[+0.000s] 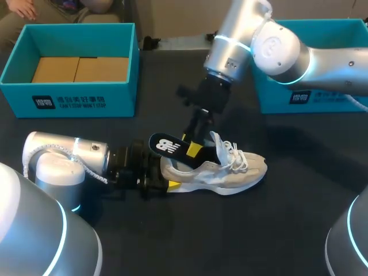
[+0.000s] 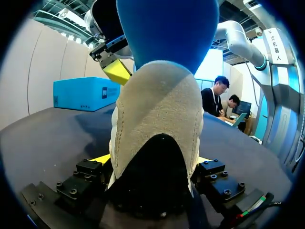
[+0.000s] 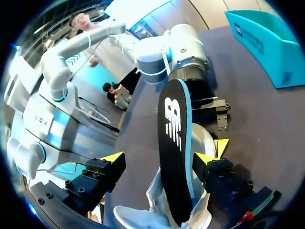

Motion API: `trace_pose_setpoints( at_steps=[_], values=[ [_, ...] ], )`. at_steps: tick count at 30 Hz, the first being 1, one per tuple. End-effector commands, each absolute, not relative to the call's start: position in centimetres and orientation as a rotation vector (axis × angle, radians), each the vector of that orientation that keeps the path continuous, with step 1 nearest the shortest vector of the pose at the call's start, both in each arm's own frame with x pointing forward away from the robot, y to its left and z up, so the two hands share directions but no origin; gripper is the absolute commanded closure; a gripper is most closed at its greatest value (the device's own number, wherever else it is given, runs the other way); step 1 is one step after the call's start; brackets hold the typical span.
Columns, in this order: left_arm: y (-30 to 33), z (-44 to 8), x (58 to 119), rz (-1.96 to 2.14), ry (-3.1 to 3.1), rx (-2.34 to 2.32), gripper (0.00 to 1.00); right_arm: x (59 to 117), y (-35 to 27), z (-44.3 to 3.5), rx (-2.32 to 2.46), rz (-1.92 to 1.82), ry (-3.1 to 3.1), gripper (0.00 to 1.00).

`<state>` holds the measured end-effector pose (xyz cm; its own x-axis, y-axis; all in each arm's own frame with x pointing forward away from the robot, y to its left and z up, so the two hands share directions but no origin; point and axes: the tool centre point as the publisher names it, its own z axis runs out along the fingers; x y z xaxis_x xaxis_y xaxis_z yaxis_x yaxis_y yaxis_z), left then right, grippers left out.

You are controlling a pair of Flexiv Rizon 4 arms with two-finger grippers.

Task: Take the shoe out of the shoebox, open the shoe tongue, remove and reinsert the insole, then place the shoe into the shoebox

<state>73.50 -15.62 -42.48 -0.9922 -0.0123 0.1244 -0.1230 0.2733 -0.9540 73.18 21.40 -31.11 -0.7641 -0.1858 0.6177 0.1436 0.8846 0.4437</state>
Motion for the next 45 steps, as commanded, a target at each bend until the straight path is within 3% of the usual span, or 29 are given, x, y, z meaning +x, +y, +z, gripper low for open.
trace_pose_setpoints(
  at_steps=[1, 2, 7, 9, 19, 21, 25, 33, 37, 40, 42, 45],
  values=[
    [-15.5, -42.6, 73.5, 1.832, -2.433, 0.130, 1.00, 73.2, 22.3, -32.0, 0.040, -0.611, -2.322, 0.44],
    [-15.5, -42.6, 73.5, 1.832, -2.433, 0.130, 1.00, 73.2, 22.4, -32.2, 0.041, -0.609, -2.316, 0.47],
    [-15.5, -42.6, 73.5, 1.832, -2.433, 0.130, 1.00, 73.0, 22.7, -32.6, 0.070, -0.613, -2.289, 0.40],
    [-15.5, -42.6, 73.5, 1.832, -2.433, 0.130, 1.00, 73.1, 22.8, -32.8, 0.070, -0.612, -2.285, 0.50],
    [-15.5, -42.6, 73.5, 1.832, -2.433, 0.130, 1.00, 74.0, 22.8, -32.9, 0.120, -0.666, -2.244, 0.60],
    [-15.5, -42.6, 73.5, 1.832, -2.433, 0.130, 1.00, 74.1, 22.7, -33.0, 0.097, -0.638, -2.214, 0.69],
    [-15.5, -42.6, 73.5, 1.832, -2.433, 0.130, 1.00, 74.2, 23.0, -32.9, 0.123, -0.682, -2.177, 0.74],
    [-15.5, -42.6, 73.5, 1.832, -2.433, 0.130, 1.00, 74.1, 23.5, -33.2, 0.124, -0.716, -2.149, 0.66],
    [-15.5, -42.6, 73.5, 1.832, -2.433, 0.130, 1.00, 73.9, 23.9, -33.3, 0.129, -0.729, -2.143, 0.67],
    [-15.5, -42.6, 73.5, 1.832, -2.433, 0.130, 1.00, 73.8, 24.0, -33.4, 0.123, -0.728, -2.140, 0.78],
    [-15.5, -42.6, 73.5, 1.832, -2.433, 0.130, 1.00, 73.8, 24.0, -33.4, 0.121, -0.727, -2.140, 0.99],
    [-15.5, -42.6, 73.5, 1.832, -2.433, 0.130, 1.00, 73.8, 24.0, -33.3, 0.122, -0.726, -2.140, 1.00]
  ],
)
